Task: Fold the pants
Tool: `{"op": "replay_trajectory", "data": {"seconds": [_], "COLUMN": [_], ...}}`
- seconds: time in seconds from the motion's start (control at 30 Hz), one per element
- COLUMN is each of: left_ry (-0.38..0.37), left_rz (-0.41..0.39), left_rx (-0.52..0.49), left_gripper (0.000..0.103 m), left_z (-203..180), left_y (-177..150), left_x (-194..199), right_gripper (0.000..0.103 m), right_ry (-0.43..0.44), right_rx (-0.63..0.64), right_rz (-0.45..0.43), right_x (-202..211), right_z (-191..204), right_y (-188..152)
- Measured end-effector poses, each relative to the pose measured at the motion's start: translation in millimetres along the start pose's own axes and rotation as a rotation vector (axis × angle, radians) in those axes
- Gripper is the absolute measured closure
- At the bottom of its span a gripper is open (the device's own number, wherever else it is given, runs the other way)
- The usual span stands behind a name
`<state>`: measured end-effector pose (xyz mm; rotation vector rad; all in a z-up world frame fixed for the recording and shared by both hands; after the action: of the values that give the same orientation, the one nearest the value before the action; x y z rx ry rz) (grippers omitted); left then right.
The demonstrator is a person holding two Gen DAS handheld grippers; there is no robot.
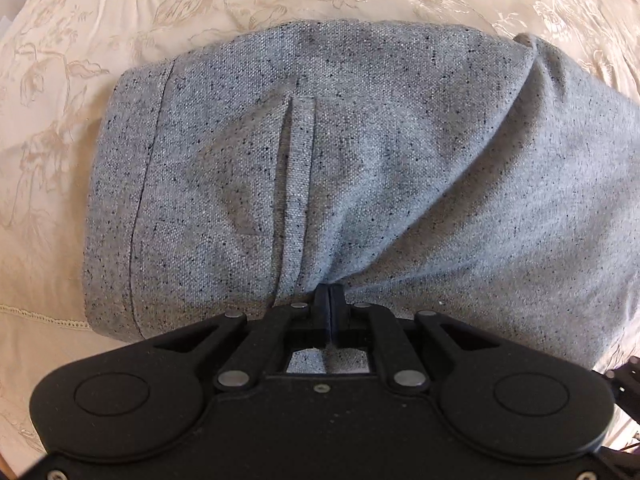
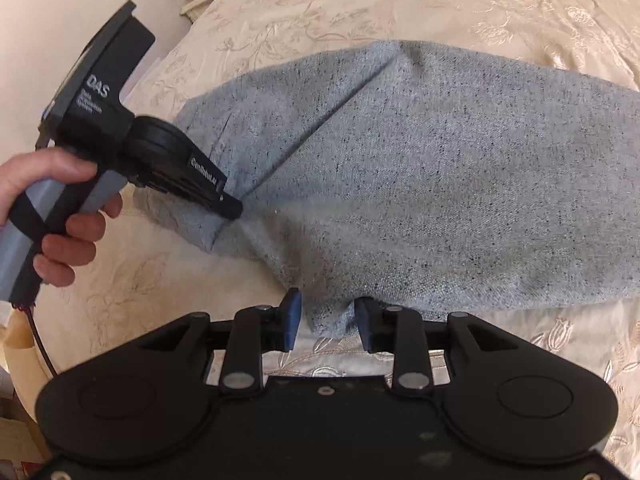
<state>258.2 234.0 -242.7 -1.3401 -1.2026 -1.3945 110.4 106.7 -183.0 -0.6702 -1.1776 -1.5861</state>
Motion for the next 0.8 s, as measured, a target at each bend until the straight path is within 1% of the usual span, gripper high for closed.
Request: {"op": "replay_trajectory", "data": {"seconds": [0.13,0.17,0.2,0.23,0.3,0.37,0.4,0.43,0.5,0.53,0.57,0.63,0.67,0.7,0.73,0.8], "left_ry": [0.002,0.001,0.000,-0.004,-0.011,-0.002,0.013,0.047,0.102,0.103,0.118,0.205,0.229,0.235,0.219,0.149], "left_rz": [0.000,0.000,0.001,0.000,-0.012,-0.020,-0.024,-0.032,-0.048,-0.051,-0.060,-0.118,-0.156,-0.190,-0.216,-0.248], "left_rx": [-0.003,-0.004,-0.002,-0.003,-0.010,-0.018,-0.022,-0.028,-0.038,-0.032,-0.025,-0.059,-0.083,-0.100,-0.111,-0.121], "left_gripper": [0.091,0.091,0.091,0.091,0.091,0.091,0.091,0.091,0.091,0.090,0.089,0.089,0.088,0.083,0.077,0.071], "left_z": [0,0,-5,-4,-3,-3,-3,-2,2,3,5,4,0,-4,-8,-21], "left_y": [0,0,-2,-1,-4,-8,-10,-13,-18,-20,-22,-23,-22,-19,-14,-2], "left_x": [-3,-2,3,5,12,17,20,23,31,35,41,58,66,73,78,82], "right_gripper": [0.070,0.070,0.085,0.096,0.096,0.096,0.096,0.096,0.096,0.096,0.096,0.096,0.096,0.096,0.096,0.096], "right_ry": [-0.011,0.004,0.038,0.070,0.098,0.112,0.111,0.108,0.081,0.066,0.054,0.051,0.056,0.062,0.066,0.069], "right_rx": [0.054,0.067,0.082,0.095,0.148,0.195,0.205,0.205,0.219,0.233,0.242,0.249,0.247,0.245,0.245,0.254], "right_rz": [0.028,0.044,0.072,0.094,0.042,0.026,0.037,0.054,0.115,0.147,0.154,0.161,0.160,0.158,0.156,0.153], "right_x": [-17,-19,-21,-17,12,31,31,27,10,1,-3,-6,-4,-3,-2,1], "right_z": [2,1,3,5,13,19,19,19,16,16,17,17,17,16,16,16], "right_y": [6,6,7,9,14,12,10,6,-4,-10,-14,-16,-15,-13,-12,-12]}}
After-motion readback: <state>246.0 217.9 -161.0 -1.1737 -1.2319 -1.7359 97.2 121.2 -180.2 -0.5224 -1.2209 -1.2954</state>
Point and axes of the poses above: each gripper's, at about its wrist camera, not at the fingertips, and x roughly against the way its jaws point, z to its left, y to its top, the point moved 4 cm from there along -x, roughly the way its jaws point
